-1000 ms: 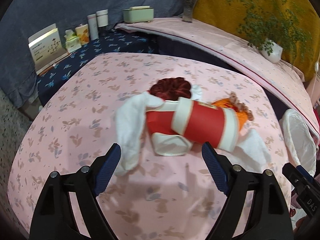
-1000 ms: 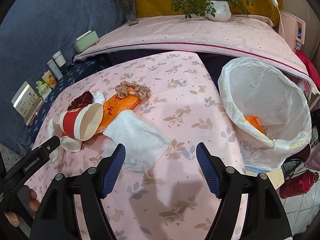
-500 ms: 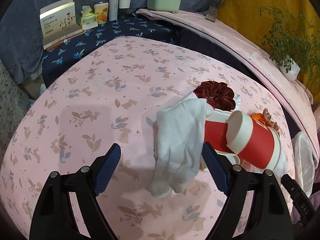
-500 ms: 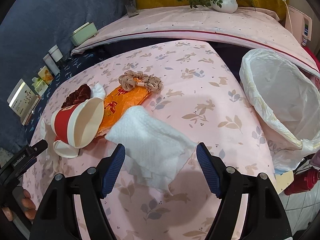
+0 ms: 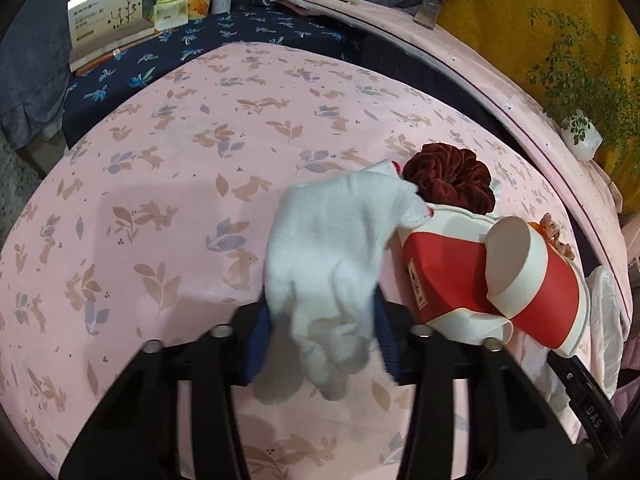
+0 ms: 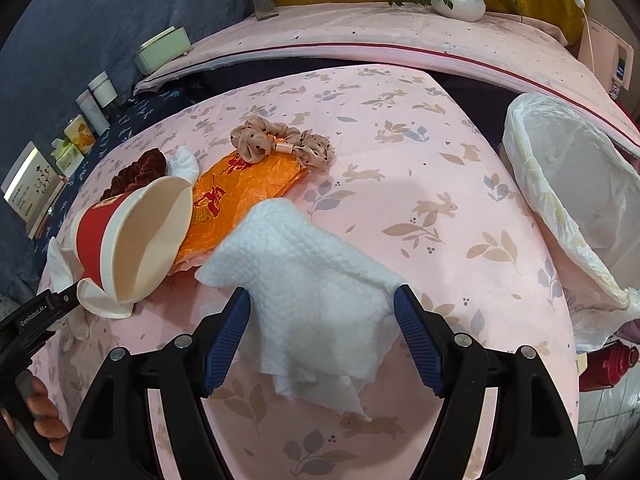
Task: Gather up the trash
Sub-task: 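Grasp the white glove with the left tool while the right tool grasps the white wet wipe, then carry the white glove and wet wipe toward the white bin with both tools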
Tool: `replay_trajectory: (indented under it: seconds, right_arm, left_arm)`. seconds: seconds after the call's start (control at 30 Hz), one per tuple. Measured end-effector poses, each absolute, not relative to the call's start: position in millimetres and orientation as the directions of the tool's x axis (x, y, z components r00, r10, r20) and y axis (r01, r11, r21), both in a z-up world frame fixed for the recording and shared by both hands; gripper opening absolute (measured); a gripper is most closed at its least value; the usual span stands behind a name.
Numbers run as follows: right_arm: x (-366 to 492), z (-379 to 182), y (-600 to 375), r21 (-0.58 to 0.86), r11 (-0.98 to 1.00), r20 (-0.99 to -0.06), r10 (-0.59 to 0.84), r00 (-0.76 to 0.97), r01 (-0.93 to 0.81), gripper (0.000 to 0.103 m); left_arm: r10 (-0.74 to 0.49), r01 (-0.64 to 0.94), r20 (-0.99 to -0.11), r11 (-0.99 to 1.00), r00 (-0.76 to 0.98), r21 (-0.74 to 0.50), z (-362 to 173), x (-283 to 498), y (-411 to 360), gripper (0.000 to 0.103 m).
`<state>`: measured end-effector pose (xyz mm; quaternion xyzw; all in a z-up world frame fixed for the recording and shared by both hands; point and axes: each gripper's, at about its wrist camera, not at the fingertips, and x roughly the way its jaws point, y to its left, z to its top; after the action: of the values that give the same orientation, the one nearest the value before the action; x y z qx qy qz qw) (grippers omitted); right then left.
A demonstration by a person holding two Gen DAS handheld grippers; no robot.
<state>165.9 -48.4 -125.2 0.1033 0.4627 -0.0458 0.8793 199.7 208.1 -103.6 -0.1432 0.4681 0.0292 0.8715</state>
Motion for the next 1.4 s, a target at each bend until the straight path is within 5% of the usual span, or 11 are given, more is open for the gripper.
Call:
replay_trajectory:
  seconds: [0.17, 0.33, 0.4, 0.83, 1.4]
  right_arm:
    - [163, -126, -47, 0.094, 0.980, -0.819, -0.025, 0.573, 0.176, 0.057]
    - [160, -125, -47, 0.105, 0.983, -0.821, 0.001, 0.571, 0.149, 0.020]
    - [158, -124, -45, 0.117, 0.983, -0.822, 0.017, 0.569, 0.139, 0.013]
    - [125, -86, -39, 0.184, 0.979, -0.773, 0.090, 0.628, 0.086, 0.010]
    - [78, -23, -127, 0.258, 0.950, -0.665, 0.040, 0.746, 0.179, 0.010]
  left_arm:
    - [-0.111, -0.169, -0.822, 0.955, 0.559, -0.244, -102, 197, 205, 0.016]
    - [-0.092, -0.152, -0.808, 0.964, 0.582, -0.220, -91, 190, 197, 0.013]
    - [-0.075, -0.141, -0.799, 0.970, 0.597, -0.196, -83, 186, 193, 0.013]
    - [-0.073, -0.031, -0.726, 0.991, 0.684, -0.129, -22, 156, 143, 0.012]
    - [-0.219, 0.229, -0.653, 0.971, 0.725, -0.072, 35, 122, 7, 0.012]
